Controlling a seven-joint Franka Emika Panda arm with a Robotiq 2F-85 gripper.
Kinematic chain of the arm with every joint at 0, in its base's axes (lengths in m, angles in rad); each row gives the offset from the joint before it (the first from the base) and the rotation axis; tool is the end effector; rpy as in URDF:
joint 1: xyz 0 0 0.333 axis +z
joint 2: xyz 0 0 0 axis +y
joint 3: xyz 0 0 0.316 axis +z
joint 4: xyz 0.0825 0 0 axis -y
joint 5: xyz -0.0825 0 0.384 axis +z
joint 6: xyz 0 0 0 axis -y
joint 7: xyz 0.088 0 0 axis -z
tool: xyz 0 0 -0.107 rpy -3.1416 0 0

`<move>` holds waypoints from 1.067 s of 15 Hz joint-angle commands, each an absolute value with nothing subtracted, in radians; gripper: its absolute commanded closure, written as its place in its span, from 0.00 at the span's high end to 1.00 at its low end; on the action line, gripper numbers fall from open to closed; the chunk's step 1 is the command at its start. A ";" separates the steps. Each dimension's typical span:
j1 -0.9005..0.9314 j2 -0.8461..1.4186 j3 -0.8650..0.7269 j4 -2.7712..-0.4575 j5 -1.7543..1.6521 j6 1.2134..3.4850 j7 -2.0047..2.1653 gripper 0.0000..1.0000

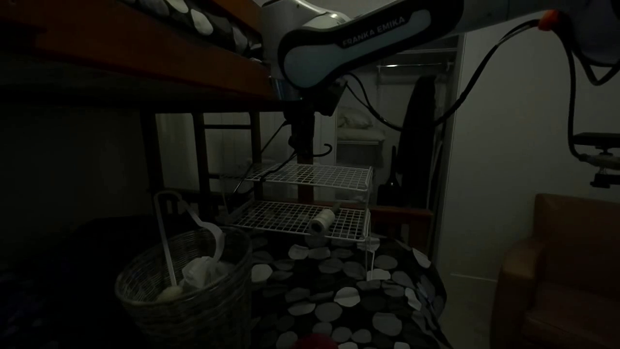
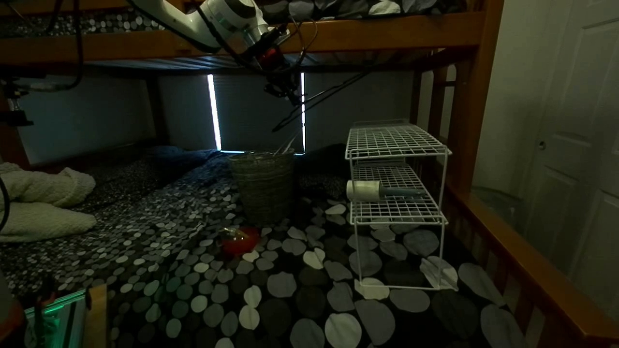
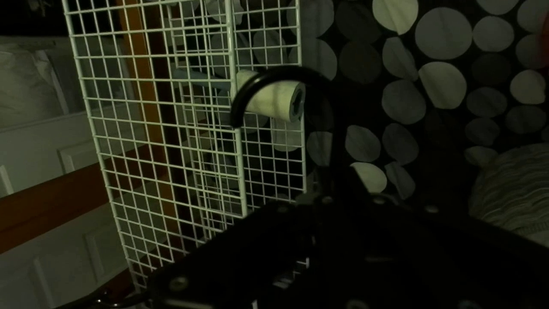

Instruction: Put the black hanger in the woven basket

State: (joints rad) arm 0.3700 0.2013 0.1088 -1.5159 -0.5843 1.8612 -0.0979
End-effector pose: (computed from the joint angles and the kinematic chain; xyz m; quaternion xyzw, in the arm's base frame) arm 0.5906 0.2511 0.5709 0.9014 0.3304 0.1198 0.2528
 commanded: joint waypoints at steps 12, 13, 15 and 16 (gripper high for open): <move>0.411 0.163 0.284 -1.699 -0.728 1.861 0.309 0.02; 0.417 0.177 0.291 -1.694 -0.734 1.854 0.307 0.02; 0.437 0.235 0.295 -1.646 -0.776 1.842 0.323 0.02; 0.450 0.265 0.297 -1.625 -0.792 1.842 0.326 0.02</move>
